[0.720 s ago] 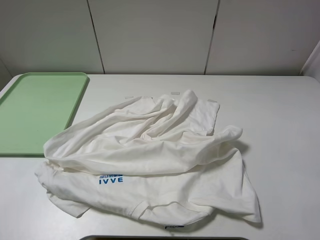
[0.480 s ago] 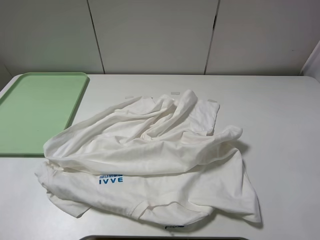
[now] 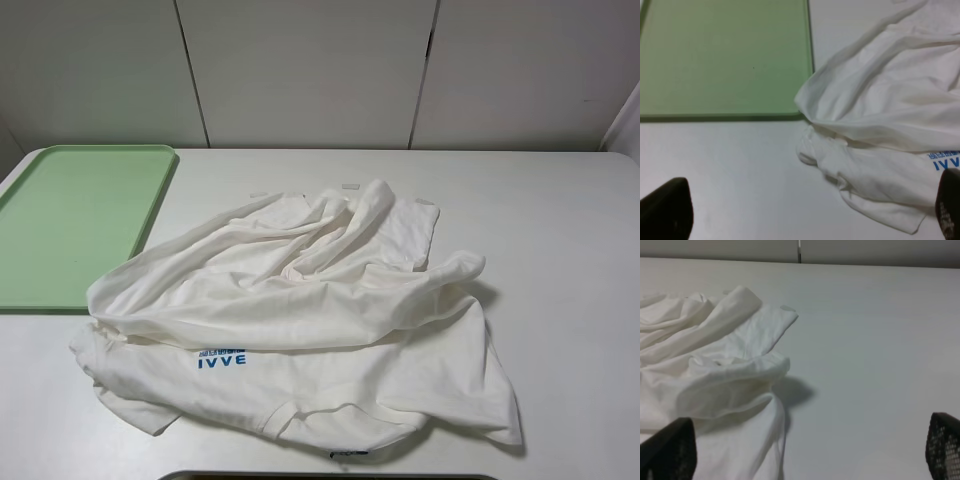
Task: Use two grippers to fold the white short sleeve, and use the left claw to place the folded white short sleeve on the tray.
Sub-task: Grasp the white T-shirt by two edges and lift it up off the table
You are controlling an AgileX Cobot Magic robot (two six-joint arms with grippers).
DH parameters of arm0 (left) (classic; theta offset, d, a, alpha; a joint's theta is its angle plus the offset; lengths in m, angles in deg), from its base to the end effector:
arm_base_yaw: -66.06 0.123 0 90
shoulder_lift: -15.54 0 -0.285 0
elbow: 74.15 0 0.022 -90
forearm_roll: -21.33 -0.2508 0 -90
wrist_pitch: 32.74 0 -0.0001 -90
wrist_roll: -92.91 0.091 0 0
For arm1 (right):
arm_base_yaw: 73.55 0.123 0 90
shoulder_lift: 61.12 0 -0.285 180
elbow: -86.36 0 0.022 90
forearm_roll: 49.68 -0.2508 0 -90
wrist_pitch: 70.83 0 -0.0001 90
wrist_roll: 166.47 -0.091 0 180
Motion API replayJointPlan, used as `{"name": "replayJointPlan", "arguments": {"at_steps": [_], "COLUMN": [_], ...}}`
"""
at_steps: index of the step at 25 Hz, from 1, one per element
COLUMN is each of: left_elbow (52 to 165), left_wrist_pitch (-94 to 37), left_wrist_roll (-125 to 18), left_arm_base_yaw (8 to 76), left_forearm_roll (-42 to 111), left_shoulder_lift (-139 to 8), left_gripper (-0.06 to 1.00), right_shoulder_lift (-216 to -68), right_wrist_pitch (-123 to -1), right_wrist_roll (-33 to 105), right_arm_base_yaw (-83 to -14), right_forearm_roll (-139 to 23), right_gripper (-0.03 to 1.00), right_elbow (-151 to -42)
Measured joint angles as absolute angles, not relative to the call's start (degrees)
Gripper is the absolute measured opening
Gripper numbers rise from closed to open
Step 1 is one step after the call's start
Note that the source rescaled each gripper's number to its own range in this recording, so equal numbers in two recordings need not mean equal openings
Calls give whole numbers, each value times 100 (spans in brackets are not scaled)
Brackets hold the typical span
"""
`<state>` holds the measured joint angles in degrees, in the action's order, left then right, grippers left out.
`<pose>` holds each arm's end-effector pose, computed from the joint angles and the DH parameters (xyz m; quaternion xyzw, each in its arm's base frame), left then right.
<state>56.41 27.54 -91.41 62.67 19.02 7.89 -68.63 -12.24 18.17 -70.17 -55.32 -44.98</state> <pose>-0.0029 0.0034 0.2738 -0.0075 0.8541 -0.0148 0.5198 -0.0045 0.0074 0.2803 -0.0599 0.8391 0.0433 0.5389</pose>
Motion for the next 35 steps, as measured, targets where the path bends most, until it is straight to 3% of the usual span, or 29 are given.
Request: {"name": "replayJointPlan", "arguments": {"at_steps": [35], "left_elbow": [5641], "left_wrist_pitch": [2759], "left_wrist_roll": [-9141], "left_arm_base_yaw": [6267], "left_forearm_roll": [1945], "left_shoulder_lift": [789], "left_gripper": [97], "right_shoulder_lift": [-6863], "right_wrist_pitch": [-1224], "right_wrist_roll": [1812], "right_arm_base_yaw": [-6919], "right_forearm_roll": [-5532], "right_gripper": [100], "right_elbow": [-4498]}}
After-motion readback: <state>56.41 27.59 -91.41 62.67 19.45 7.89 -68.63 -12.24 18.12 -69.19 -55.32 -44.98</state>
